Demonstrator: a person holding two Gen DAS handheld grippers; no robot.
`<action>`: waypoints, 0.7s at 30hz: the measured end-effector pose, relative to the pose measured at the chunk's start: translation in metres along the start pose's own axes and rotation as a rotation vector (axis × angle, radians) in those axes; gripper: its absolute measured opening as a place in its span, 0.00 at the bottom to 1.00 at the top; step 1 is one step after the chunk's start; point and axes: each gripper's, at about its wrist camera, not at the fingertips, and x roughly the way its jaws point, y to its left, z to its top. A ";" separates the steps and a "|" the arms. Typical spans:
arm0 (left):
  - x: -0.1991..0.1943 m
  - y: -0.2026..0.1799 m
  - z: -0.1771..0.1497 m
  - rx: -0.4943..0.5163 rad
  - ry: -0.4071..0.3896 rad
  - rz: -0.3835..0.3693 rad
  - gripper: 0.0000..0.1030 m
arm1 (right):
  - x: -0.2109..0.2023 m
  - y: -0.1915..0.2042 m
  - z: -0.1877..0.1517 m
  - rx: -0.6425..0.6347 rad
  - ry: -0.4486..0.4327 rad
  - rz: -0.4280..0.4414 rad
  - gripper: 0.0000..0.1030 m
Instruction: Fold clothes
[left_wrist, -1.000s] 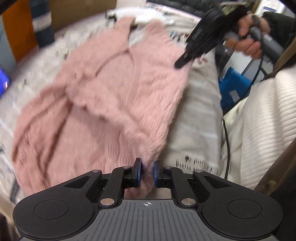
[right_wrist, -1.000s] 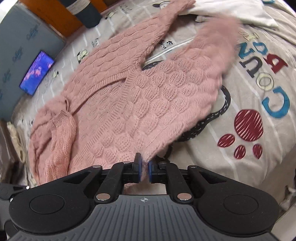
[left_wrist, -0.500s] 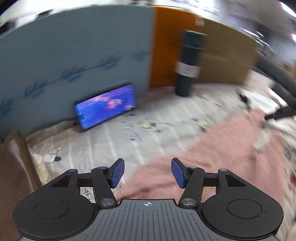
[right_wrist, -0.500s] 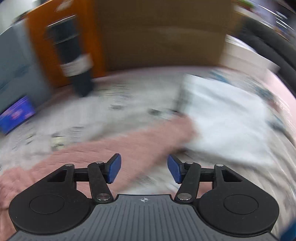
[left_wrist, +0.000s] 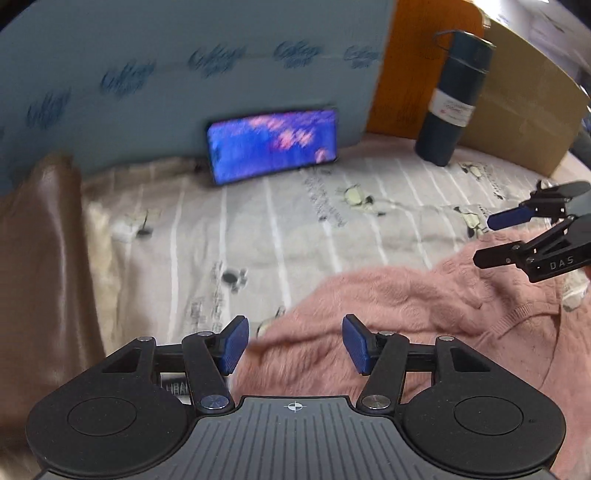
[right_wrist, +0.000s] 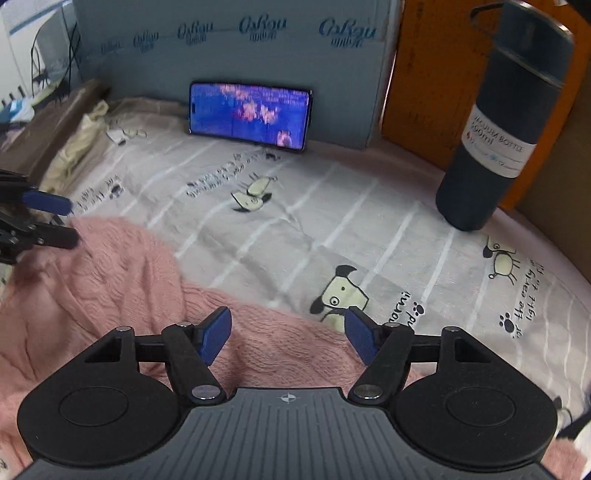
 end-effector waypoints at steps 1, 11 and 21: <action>0.002 0.003 -0.002 -0.023 0.009 0.004 0.52 | 0.005 -0.003 0.001 -0.003 0.014 -0.008 0.61; 0.004 -0.032 -0.025 0.067 -0.039 -0.013 0.11 | 0.009 -0.010 -0.011 0.041 0.052 0.059 0.16; -0.015 -0.032 0.017 0.150 -0.218 0.130 0.09 | -0.017 0.009 0.010 -0.163 -0.132 -0.042 0.06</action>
